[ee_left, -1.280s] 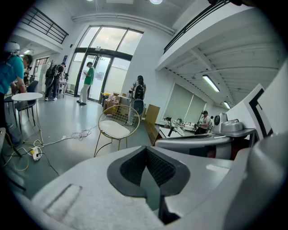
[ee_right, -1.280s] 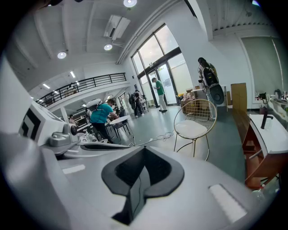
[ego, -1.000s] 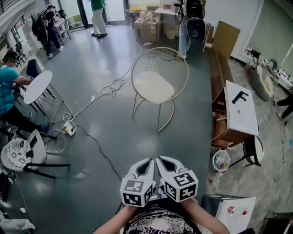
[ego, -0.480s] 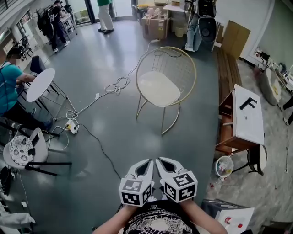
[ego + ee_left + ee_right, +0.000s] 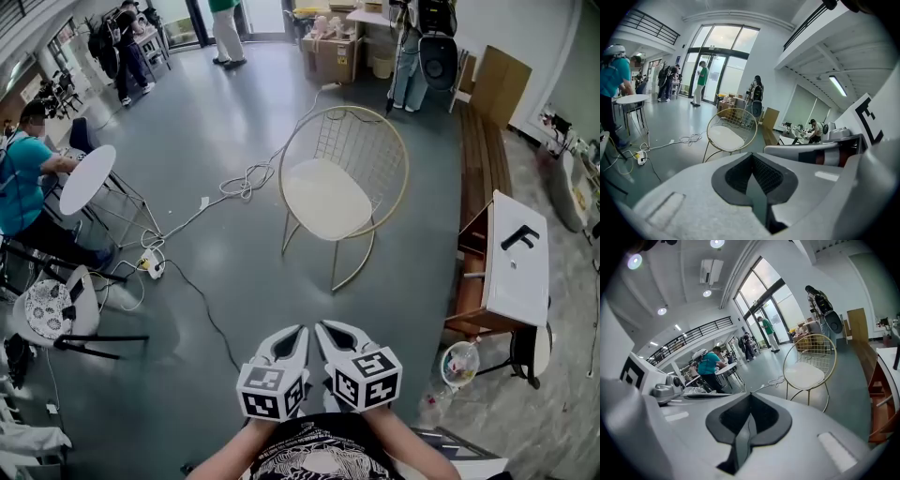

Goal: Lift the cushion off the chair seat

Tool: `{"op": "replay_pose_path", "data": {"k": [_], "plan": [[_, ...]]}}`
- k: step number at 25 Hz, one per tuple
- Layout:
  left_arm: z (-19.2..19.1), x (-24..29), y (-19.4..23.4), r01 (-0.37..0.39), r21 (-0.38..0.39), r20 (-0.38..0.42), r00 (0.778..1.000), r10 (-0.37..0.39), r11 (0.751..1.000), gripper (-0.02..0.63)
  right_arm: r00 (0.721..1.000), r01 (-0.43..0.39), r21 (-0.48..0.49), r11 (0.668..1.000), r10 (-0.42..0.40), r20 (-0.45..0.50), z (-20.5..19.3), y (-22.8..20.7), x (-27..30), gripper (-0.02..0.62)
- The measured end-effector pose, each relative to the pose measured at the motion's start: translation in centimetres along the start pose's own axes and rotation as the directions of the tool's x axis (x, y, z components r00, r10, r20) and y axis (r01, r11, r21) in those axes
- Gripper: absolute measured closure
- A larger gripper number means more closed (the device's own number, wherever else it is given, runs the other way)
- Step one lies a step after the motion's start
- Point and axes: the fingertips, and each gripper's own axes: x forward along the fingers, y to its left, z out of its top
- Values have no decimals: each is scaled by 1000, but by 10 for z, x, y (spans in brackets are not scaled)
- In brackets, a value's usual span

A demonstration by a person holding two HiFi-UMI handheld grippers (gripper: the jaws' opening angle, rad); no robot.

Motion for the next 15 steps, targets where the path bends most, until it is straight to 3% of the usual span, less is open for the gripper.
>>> {"op": "replay_pose_path", "data": {"k": [8,15], "plan": [[21,38,-9,-35,23,-17,999,35,999,612,997,-81,-2,997,81,7,25,-29,11,597],[30,66,-16,-45,82,-37,998,48,996,612,995,-100,6,995,100,16,34,-61,10,597]]}}
